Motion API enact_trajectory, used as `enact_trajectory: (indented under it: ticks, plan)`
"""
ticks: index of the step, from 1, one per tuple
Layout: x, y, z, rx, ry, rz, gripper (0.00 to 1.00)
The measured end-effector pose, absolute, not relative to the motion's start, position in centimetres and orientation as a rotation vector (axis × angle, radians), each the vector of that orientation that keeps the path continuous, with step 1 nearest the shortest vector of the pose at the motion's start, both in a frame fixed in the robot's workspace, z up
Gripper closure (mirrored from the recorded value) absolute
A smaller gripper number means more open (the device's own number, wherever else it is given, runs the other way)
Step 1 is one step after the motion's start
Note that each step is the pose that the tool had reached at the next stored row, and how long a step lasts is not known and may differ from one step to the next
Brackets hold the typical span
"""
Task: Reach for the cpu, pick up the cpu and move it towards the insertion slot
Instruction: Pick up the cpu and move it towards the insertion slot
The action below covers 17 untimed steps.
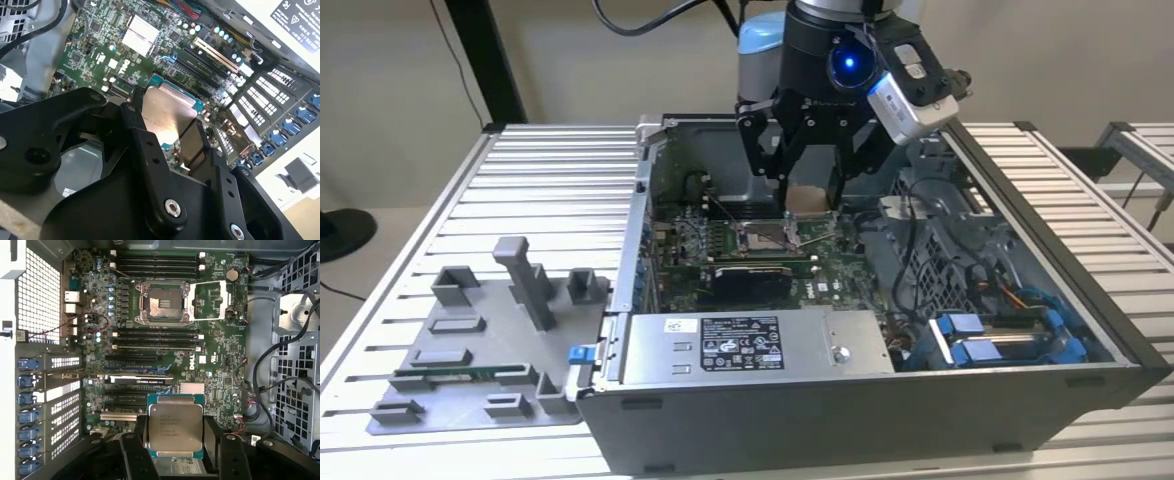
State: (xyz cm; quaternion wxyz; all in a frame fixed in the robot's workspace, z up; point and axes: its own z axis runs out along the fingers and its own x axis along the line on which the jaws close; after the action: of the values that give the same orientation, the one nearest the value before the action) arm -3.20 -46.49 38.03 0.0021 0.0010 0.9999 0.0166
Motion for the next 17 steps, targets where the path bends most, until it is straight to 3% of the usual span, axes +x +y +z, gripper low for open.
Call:
enact_trajectory:
  ticks: [17]
  plan:
    - [-3.3, -43.9, 38.0, 0.003, 3.137, 0.052, 1.00]
